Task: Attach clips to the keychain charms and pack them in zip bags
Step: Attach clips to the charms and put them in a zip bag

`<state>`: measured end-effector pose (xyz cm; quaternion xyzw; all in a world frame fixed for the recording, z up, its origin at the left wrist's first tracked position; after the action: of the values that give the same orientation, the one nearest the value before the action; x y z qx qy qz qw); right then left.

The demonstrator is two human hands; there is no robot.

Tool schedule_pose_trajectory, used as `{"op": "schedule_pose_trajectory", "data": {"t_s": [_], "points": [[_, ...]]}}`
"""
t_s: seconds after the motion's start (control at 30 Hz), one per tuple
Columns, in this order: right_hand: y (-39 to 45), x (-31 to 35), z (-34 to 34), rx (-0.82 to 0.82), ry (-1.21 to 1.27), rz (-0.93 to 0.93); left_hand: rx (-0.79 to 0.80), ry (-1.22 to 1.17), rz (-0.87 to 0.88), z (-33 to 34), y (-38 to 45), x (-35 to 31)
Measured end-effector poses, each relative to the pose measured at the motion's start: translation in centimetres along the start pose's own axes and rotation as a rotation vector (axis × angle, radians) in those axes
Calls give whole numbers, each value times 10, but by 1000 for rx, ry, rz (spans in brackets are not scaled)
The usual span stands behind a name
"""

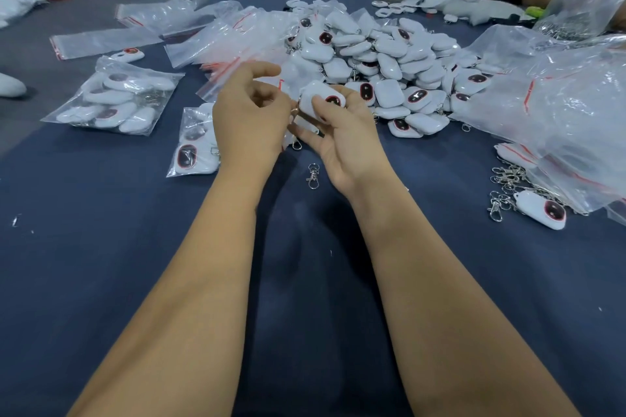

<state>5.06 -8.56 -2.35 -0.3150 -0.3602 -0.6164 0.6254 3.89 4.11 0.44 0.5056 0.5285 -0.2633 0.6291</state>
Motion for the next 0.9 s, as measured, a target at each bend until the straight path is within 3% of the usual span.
{"op": "schedule_pose_trajectory", "data": {"t_s": [0.17, 0.27, 0.37, 0.43, 0.57, 0.67, 0.73, 0.83, 0.9], "points": [[-2, -1, 3, 10, -349, -91, -29, -98, 27, -2, 1, -6], [-4, 0, 4, -69, -618, -165, -8, -55, 74, 2, -3, -10], [-4, 1, -1, -156, -660, -161, 7, -2, 119, 6, -6, -12], [-4, 1, 1, -112, -716, -178, 0, 13, 133, 6, -7, -13], [-3, -7, 16, 60, -1088, -224, -19, 31, 147, 5, -6, -11], [-3, -5, 18, 77, -1077, -238, 31, 83, 131, 9, -3, -5], [-4, 13, 7, -44, -1066, -314, 69, 135, 129, 12, 0, 0], [-5, 47, -31, -454, -1245, -389, 112, 256, 136, 15, 2, 7], [-10, 63, -59, -714, -1357, -313, 124, 298, 134, 16, 1, 9]]}}
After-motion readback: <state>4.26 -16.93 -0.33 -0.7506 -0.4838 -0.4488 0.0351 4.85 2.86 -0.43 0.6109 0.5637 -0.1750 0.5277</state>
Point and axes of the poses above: each hand's wrist, its own y-axis towards the middle knuckle, its own z-axis out of the palm, x = y × z, the point moved 6 cm from there along y, towards the middle knuckle, and after that the axes turned 1 degree about -y, right-handed, at the moved point
